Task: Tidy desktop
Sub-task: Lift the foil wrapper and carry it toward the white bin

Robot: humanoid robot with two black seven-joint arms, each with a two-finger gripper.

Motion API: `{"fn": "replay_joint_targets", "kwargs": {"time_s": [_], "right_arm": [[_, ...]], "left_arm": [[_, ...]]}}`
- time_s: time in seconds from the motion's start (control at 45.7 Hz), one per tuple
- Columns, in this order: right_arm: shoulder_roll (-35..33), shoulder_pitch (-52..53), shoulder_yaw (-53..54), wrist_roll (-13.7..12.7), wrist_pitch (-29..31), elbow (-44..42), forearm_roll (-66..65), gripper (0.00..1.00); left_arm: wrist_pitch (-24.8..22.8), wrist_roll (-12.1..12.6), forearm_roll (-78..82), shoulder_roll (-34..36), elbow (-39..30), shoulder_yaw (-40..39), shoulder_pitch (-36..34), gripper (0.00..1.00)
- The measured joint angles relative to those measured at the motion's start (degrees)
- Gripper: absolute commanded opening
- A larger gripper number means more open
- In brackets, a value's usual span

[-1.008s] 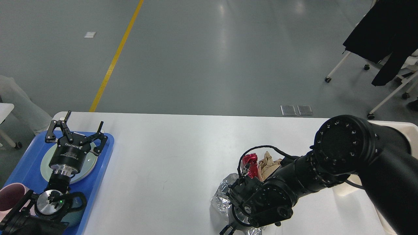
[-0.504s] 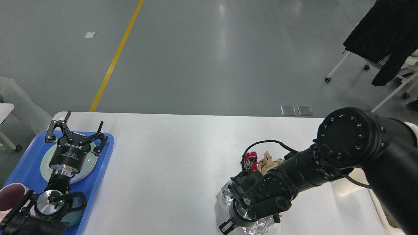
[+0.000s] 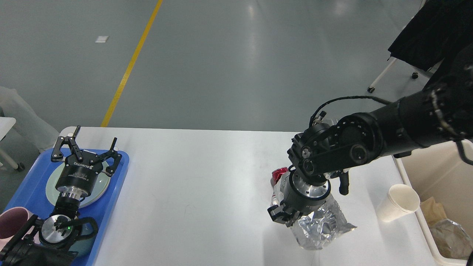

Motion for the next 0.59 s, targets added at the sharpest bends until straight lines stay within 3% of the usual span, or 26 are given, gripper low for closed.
{"fn": "replay_joint_targets", "kwargs": {"time_s": [0.175, 0.241, 0.394, 0.482, 0.591], "right_arm": [[-5.9, 15.6, -7.2, 1.3, 7.1, 4.9, 4.1, 0.0], [-7.1, 21.7, -12.0, 4.2, 9.5, 6.4, 4.7, 0.0], [-7.3, 29.8, -26.4, 16.1, 13.3, 7.3, 4.9, 0.0], [-6.9, 31.2, -32.8, 18.6, 13.2, 7.2, 4.8, 0.0], [-7.2, 31.6, -38.3, 19.1, 12.3, 6.4, 4.8, 0.0]], "left_arm": [[0.0, 0.0, 0.0, 0.0, 0.0, 0.0, 0.0, 0.96], [0.0, 0.0, 0.0, 0.0, 0.0, 0.0, 0.0, 0.96], [0.0, 0.0, 0.0, 0.0, 0.0, 0.0, 0.0, 0.96], [0.0, 0.0, 0.0, 0.0, 0.0, 0.0, 0.0, 0.96], [0.0, 0.0, 0.0, 0.0, 0.0, 0.0, 0.0, 0.96]]}}
